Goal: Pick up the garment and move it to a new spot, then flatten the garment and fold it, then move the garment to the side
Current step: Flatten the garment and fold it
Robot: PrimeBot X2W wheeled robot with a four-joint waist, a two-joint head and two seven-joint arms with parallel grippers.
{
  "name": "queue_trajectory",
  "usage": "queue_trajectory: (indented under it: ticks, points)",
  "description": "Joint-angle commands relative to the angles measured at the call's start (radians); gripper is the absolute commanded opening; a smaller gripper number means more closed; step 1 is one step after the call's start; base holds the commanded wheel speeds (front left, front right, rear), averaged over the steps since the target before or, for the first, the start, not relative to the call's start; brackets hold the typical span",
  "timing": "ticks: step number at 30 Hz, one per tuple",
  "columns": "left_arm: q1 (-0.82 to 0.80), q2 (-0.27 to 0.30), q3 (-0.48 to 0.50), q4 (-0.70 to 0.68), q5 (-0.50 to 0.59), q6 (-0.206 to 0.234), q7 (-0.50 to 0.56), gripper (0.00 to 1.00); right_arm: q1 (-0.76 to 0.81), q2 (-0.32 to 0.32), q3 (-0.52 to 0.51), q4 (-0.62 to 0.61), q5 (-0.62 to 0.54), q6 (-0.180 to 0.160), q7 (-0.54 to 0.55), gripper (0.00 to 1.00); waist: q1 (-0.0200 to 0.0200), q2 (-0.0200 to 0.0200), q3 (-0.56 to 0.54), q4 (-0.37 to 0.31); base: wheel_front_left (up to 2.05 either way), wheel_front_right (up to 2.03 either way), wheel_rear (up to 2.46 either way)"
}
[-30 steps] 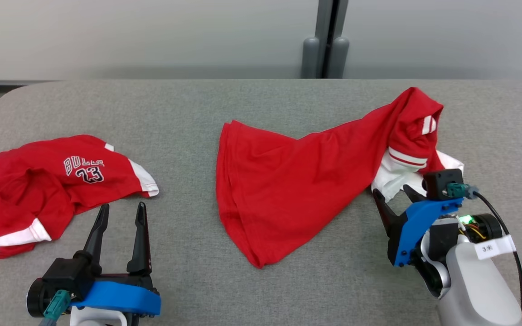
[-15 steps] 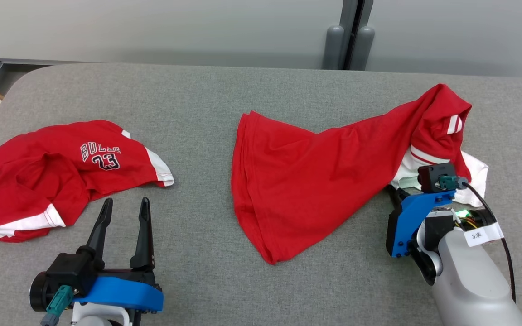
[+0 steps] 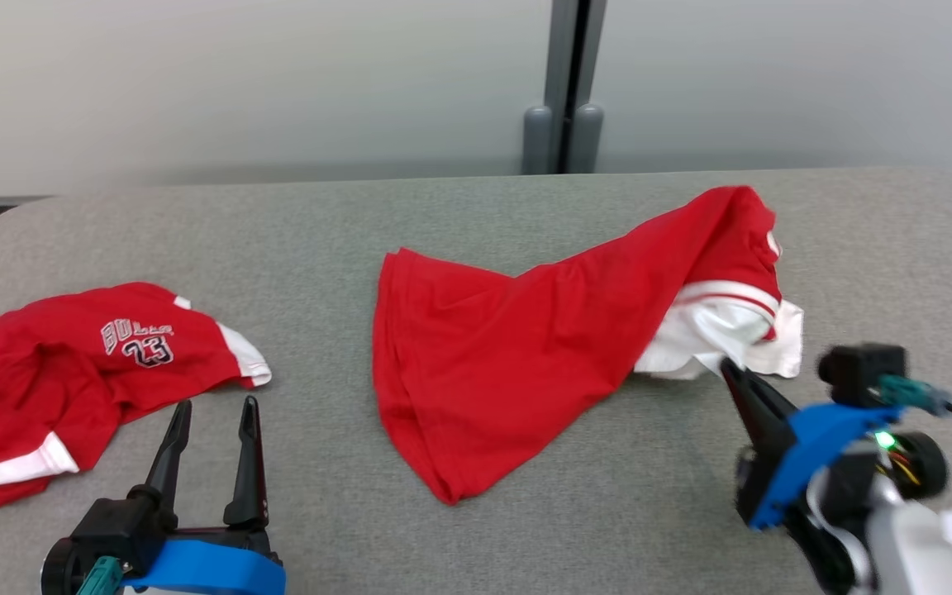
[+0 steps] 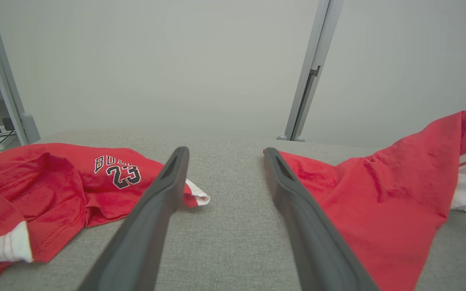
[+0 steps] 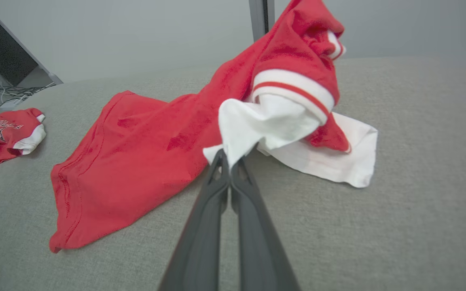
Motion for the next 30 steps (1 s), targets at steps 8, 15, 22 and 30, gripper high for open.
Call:
queue_trajectory:
  ticks: [8,15,22,30]
  points:
    - [0.010,0.009,0.018,-0.021,-0.008,0.016,-0.005,1.00,0.314,-0.002,-0.135,-0.371,0.058,0.000,0.259,0.00,0.0000,0.0000,0.003,-0.063,0.00,0.00,0.00]
    - [0.009,0.013,0.015,-0.021,-0.007,0.020,-0.005,1.00,0.333,-0.002,-0.230,-0.304,-0.004,0.000,0.174,1.00,0.0000,0.0000,0.013,-0.070,0.00,0.00,0.00]
    - [0.030,-0.001,0.002,-0.005,-0.007,0.020,-0.005,1.00,0.300,-0.002,-0.195,-0.259,-0.117,0.000,-0.105,1.00,0.0000,0.0000,-0.003,-0.052,0.00,0.00,0.00]
    - [0.051,-0.005,-0.003,0.003,-0.009,0.023,-0.005,1.00,0.290,-0.002,-0.146,-0.233,-0.201,0.000,-0.317,1.00,0.0000,0.0000,-0.029,-0.042,0.00,0.00,0.00]
